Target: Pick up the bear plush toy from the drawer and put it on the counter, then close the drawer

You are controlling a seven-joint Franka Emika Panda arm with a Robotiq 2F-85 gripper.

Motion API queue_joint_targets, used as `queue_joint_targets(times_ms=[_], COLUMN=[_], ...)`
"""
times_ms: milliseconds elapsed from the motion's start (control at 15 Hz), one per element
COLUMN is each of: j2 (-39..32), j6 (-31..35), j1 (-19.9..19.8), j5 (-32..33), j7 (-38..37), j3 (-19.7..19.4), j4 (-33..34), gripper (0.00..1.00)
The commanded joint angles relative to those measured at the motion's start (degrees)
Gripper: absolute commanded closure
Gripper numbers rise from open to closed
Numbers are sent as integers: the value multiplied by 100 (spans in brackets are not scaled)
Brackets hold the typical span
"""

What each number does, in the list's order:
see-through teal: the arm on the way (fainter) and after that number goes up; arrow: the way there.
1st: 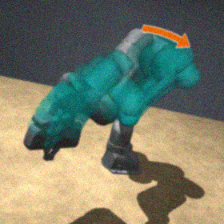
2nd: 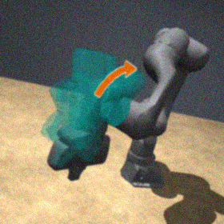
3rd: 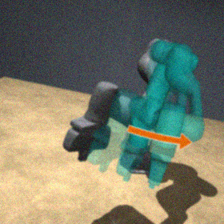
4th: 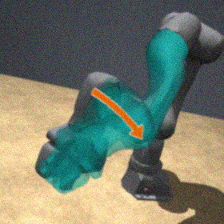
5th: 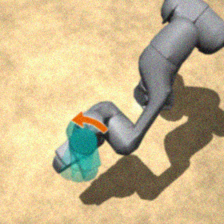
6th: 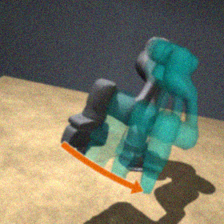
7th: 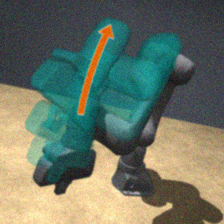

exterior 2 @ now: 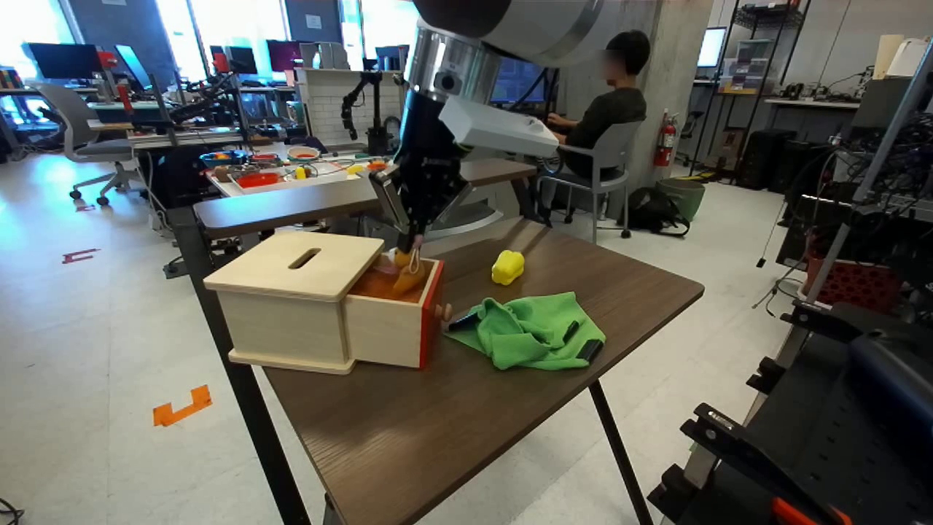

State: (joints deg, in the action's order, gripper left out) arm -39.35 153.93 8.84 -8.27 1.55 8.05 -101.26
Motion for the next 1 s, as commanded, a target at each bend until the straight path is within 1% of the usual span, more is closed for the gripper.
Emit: queue_joint_targets(times_ms=[0, 67, 200, 333, 600, 733, 933], j2=[256, 415, 725, 1040, 1423, 1486, 1344], j6=[-168, -226, -367, -542, -810, -718, -617], j1=[-121, -221, -453, -636, -911, -1058, -1188], j5=[38, -36, -193, -246, -119, -113, 49], j7=[-156, -118, 38, 127, 347, 503, 537], j3=[-5, 64, 230, 254, 22, -67, -355], j4=[-11, -97, -250, -381, -658, -881, -1125], gripper=[98, 100, 98, 98, 98, 98, 98])
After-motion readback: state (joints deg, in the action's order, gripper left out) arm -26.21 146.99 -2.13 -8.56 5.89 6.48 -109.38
